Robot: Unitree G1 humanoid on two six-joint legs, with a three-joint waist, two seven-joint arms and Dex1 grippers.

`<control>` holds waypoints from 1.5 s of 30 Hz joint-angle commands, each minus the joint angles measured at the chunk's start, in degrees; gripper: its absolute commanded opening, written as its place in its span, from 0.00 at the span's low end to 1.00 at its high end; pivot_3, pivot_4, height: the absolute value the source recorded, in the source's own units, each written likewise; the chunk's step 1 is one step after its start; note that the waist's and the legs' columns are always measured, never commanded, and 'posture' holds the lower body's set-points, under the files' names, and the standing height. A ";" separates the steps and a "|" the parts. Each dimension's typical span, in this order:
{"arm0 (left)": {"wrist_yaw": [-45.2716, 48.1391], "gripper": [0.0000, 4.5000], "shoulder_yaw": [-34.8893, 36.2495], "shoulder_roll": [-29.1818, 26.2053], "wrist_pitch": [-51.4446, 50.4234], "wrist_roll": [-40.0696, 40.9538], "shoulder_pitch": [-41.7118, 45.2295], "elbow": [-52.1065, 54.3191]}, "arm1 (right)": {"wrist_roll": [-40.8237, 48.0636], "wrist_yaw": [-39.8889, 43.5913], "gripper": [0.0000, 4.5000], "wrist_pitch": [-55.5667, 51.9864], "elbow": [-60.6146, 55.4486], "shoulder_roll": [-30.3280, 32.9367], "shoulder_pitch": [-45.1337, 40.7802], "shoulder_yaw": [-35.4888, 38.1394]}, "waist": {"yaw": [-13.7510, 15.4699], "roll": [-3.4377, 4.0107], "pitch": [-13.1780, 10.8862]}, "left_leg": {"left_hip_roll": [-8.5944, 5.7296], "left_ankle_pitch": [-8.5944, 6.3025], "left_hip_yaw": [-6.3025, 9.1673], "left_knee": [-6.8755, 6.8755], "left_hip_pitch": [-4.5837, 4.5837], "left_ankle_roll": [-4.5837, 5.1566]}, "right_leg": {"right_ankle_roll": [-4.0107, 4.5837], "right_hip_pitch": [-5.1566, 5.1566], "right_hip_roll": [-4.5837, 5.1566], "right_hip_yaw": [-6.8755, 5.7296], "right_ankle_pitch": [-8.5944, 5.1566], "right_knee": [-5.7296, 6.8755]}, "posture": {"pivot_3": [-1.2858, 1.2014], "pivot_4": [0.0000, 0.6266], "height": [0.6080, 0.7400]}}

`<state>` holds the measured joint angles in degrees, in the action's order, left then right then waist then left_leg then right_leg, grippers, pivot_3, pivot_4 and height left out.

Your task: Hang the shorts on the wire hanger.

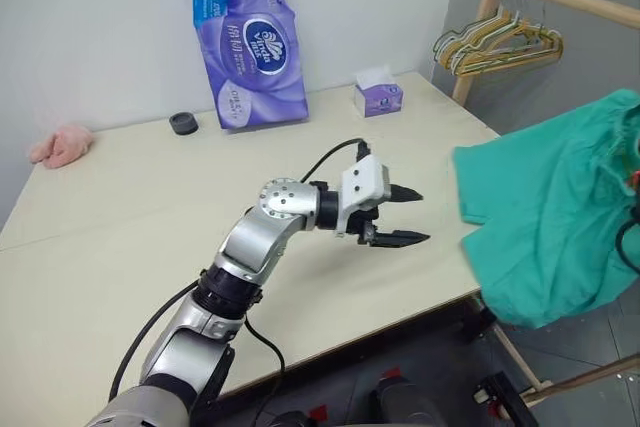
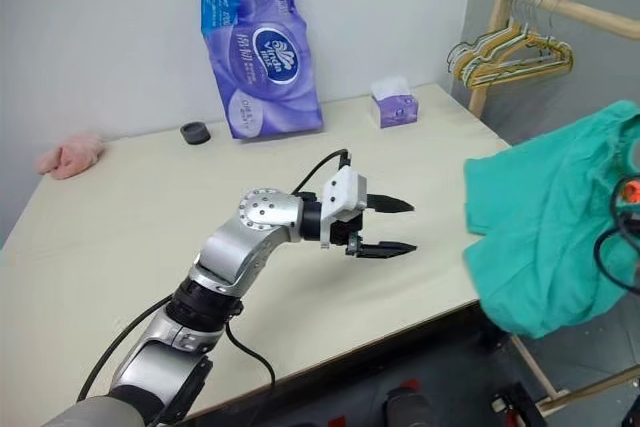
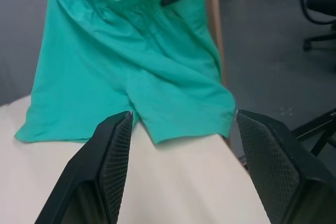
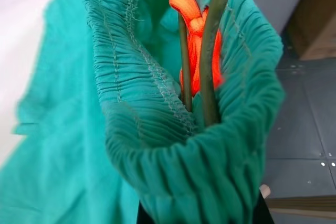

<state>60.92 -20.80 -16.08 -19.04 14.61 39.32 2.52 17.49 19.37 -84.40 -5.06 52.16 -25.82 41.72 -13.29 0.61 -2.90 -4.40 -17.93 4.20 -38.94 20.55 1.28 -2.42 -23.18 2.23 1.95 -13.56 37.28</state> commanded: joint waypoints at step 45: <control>0.27 0.99 0.09 11.78 8.73 -1.02 13.49 -11.41 | -2.74 -10.94 0.92 10.50 28.52 11.10 -23.08 -2.53 | -5.24 0.02 -2.07 | -0.04 -0.68 -2.04 0.00 -0.88 1.05 | -1.68 0.55 -0.20 2.13 -0.23 -0.49 | 0.35 0.15 1.00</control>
<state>61.41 -22.08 -4.63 -11.73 13.71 50.81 -9.41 14.67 10.42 -73.85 30.17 63.28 -48.03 37.31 -18.53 0.63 -4.97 -4.44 -18.62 2.17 -38.95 19.68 2.34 -4.11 -22.64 2.03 4.06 -13.80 36.78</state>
